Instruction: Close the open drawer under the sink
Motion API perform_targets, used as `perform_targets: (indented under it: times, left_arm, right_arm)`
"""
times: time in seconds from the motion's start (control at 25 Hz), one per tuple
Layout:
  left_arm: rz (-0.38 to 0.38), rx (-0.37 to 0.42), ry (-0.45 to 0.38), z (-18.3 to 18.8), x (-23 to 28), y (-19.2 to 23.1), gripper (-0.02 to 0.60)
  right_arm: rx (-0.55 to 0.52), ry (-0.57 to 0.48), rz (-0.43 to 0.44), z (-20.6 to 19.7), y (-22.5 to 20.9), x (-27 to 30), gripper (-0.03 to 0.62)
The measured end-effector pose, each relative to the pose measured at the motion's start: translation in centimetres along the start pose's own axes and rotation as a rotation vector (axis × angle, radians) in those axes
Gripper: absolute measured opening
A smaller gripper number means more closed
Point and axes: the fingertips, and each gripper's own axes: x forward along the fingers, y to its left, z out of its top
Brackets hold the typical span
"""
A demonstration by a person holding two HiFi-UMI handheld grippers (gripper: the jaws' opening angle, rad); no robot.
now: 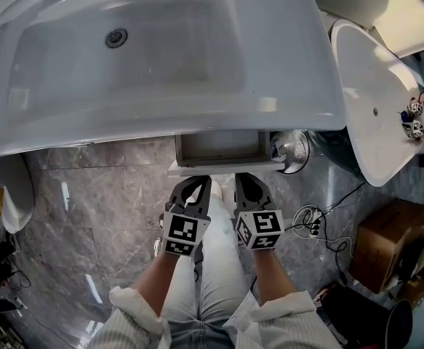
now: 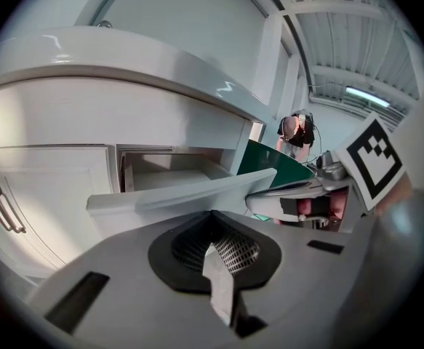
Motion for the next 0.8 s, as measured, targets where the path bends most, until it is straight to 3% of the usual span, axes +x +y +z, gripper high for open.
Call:
perform_targets:
  times: [0.28, 0.8]
  left_arm:
    - [0.004, -0.026, -0.013, 1.3, 0.6, 0.8, 0.015]
    - [0.027, 0.021, -0.028, 2.8, 2.3, 2.4, 0.015]
  right_arm:
    - [-0.024, -0.009, 0.016, 1.0, 0.0, 1.0, 0.009]
    - [-0.056, -0.017, 0.038, 2.9, -0.7, 2.8, 0.009]
